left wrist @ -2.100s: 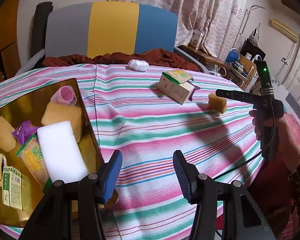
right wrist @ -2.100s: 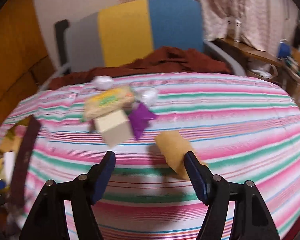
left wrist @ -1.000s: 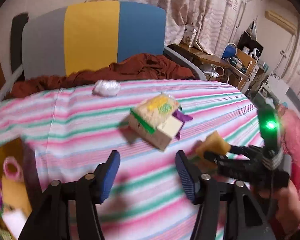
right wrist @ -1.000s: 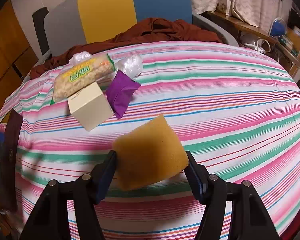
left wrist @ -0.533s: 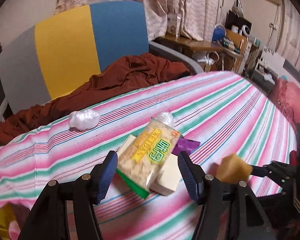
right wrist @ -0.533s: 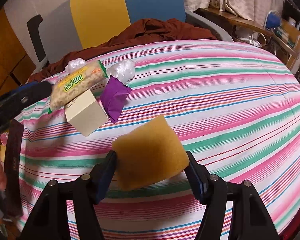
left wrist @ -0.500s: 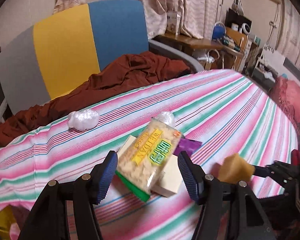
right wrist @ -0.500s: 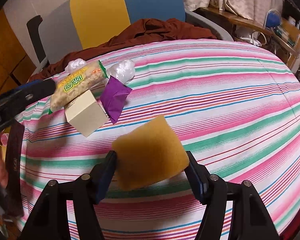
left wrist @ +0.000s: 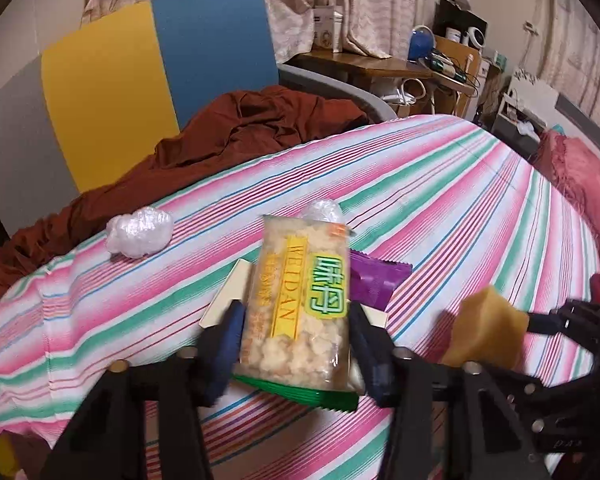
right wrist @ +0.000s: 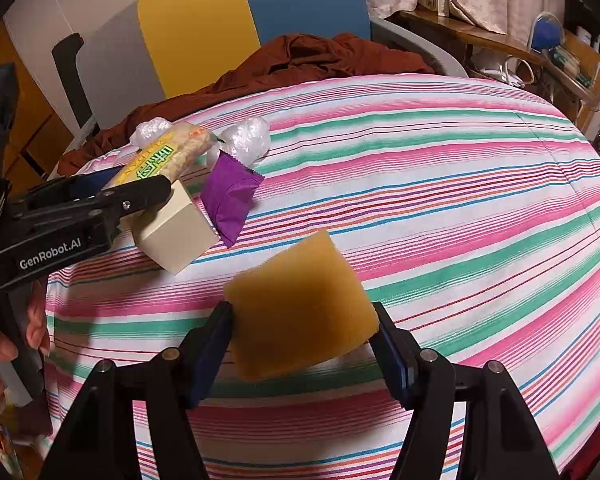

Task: Organize objects
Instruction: 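Grasp the WEIDAN biscuit pack with the left tool, then carry the biscuit pack into the gold tray and release it with the left tool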

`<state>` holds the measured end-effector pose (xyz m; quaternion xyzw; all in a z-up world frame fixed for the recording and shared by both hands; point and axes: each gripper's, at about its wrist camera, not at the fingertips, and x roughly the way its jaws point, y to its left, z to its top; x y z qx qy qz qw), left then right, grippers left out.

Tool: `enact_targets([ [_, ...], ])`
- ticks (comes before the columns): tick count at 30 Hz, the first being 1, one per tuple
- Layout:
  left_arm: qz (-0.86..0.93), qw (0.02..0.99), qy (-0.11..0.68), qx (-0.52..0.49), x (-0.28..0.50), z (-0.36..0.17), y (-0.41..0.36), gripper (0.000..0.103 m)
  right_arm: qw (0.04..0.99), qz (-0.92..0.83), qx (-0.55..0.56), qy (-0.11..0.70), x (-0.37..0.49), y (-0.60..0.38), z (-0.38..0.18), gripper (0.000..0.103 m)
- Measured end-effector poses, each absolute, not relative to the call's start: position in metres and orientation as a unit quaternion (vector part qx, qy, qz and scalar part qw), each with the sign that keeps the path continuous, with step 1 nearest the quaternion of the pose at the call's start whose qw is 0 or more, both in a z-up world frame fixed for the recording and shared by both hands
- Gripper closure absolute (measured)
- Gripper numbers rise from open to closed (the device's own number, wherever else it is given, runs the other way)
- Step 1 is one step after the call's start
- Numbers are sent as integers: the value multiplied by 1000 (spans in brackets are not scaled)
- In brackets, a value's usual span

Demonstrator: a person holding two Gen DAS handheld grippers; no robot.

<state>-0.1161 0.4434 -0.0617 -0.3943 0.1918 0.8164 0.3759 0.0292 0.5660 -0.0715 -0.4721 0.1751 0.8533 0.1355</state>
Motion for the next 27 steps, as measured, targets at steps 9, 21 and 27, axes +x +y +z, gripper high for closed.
enact_targets([
  [9,833,371,149,-382,-96,-63,418,55,142,853,-472,170,30,570,-72,35],
  [21,849,368,83,-370,-59,-56,369,55,155,854,-471,159,32,570,-72,36],
  [27,862,375,42,-337,-32,-28,336,55,155,855,-472,149,30,569,-74,36],
])
